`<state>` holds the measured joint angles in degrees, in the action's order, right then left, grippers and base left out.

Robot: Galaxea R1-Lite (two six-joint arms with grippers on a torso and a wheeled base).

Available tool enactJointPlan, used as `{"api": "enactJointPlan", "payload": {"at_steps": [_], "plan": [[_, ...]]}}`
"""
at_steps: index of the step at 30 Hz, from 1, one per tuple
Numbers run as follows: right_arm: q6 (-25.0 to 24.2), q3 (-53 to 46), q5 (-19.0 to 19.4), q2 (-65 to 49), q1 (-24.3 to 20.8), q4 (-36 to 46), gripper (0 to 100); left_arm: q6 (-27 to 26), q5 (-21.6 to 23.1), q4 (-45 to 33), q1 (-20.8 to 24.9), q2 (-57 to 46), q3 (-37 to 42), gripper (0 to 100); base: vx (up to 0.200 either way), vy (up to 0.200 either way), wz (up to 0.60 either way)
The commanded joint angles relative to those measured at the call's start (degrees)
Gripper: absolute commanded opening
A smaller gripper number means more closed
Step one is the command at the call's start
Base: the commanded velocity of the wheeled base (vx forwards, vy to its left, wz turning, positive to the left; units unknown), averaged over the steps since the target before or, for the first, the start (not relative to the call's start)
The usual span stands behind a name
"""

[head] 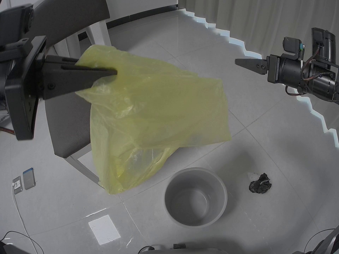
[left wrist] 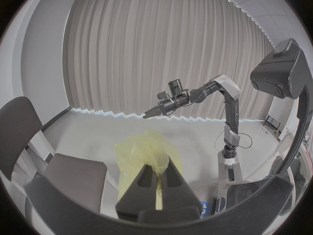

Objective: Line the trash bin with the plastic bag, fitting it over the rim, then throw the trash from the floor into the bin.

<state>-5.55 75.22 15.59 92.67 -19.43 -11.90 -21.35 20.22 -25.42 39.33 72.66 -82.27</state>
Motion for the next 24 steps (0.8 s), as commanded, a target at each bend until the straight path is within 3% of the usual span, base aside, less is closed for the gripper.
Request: {"api": "enactJointPlan", "payload": {"at_steps": [1, 13, 24], "plan": [[0.01, -0.25, -0.04, 2.60, -1.93, -0.14, 100, -0.01, -0.01, -0.07, 0.22, 0.21, 0.18, 0, 0.000, 0.000, 0.00], [-0.08, -12.55, 0.05, -0.04, -4.21, -0.32, 100, -0.01, -0.10, 0.81, 0.22, 1.17, -0.78, 0, 0.000, 0.000, 0.00], [0.01, -16.33, 0.40, -2.06, -6.14, 0.30, 100, -0.01, -0.10, 3.62, 0.40, 2.14, -1.49, 0, 0.000, 0.000, 0.00]]}}
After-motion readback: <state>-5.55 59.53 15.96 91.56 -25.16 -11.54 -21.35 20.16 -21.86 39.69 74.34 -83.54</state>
